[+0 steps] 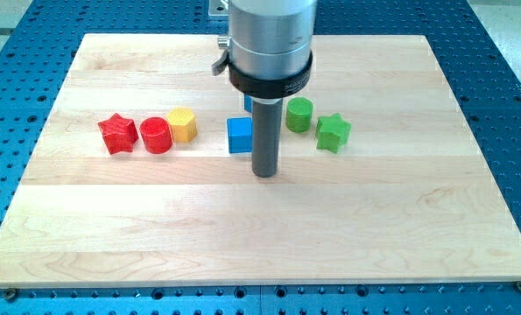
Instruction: Adjust the blue cube yellow heart parallel to each other
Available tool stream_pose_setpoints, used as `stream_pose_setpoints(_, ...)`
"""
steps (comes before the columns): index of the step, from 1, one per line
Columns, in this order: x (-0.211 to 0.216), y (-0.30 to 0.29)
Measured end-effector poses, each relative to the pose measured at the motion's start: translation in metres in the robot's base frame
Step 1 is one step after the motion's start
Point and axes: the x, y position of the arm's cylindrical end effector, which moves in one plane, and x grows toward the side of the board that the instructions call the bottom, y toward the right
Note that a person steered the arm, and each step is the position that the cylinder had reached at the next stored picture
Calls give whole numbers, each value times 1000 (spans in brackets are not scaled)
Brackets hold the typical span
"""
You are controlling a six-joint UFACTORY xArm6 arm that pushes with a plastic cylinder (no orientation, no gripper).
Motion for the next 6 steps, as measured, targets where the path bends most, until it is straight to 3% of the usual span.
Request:
stream_pose_setpoints(2,-59,-11)
stream_pose_setpoints(3,3,-19)
stream_pose_setpoints(4,-19,0)
stream_pose_setpoints(5,-15,-38)
stream_pose_setpoints(6,-54,-13)
